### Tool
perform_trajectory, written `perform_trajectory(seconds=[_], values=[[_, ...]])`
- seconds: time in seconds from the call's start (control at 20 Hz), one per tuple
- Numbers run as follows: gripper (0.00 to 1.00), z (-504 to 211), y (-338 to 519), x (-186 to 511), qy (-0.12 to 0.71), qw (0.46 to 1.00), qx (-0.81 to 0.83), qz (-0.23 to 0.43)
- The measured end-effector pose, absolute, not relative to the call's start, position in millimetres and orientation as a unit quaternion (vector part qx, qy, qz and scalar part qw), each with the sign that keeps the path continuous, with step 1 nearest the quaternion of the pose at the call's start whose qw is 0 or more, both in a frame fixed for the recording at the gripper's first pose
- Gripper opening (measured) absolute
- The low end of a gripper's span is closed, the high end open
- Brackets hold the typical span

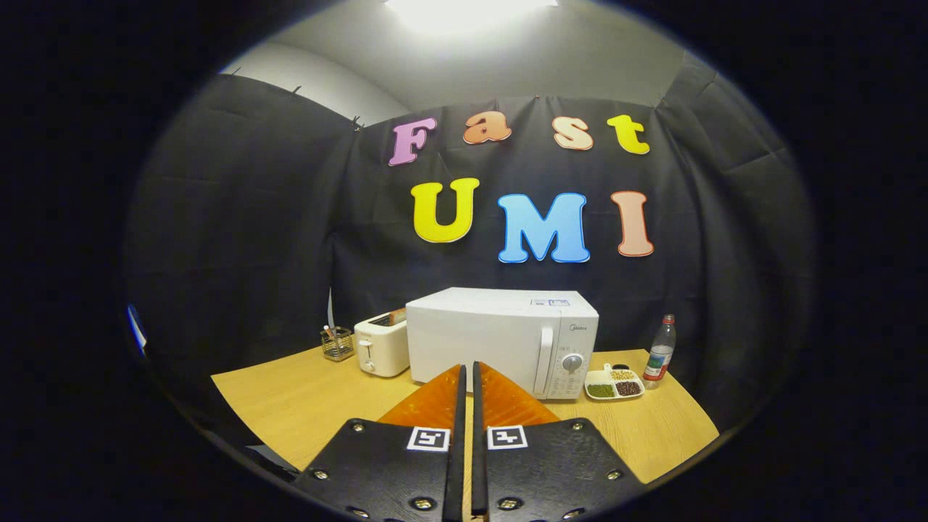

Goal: Open the microwave, put the food inside, and close the microwave door.

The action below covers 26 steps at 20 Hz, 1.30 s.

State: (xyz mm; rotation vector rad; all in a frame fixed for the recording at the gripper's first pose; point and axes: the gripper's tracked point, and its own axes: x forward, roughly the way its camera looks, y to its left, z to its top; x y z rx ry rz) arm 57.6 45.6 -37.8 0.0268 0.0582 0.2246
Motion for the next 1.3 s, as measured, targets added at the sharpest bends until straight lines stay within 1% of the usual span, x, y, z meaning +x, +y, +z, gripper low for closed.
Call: perform_trajectory(seconds=[0.15,0.3,0.35,0.45,0.6,0.65,0.7,0.8,0.85,0.9,0.95,1.3], values=[[0.05,-27.4,28.8,23.3,0.027,0.993,0.026,0.109],[0.05,-28.8,3.9,5.6,0.031,0.997,0.004,0.071],[0.05,-25.8,5.9,1.9,0.032,0.997,0.003,0.068],[0.04,-13.2,15.1,-5.7,0.018,0.997,0.004,0.081],[0.05,-10.9,13.4,-17.2,0.010,0.997,-0.005,0.071],[0.12,-15.0,13.5,-15.8,0.014,0.998,-0.011,0.064],[0.28,-17.5,11.3,-14.6,0.022,0.998,-0.020,0.053],[0.71,-18.8,3.5,-11.2,0.028,0.999,-0.036,0.030],[0.88,-19.1,5.0,-10.0,0.029,0.998,-0.039,0.025],[0.90,-20.3,6.6,-9.6,0.032,0.998,-0.038,0.025],[0.95,-21.9,7.2,-8.9,0.034,0.999,-0.031,0.026],[0.95,-20.3,-3.9,-8.9,0.038,0.999,-0.005,0.015]])
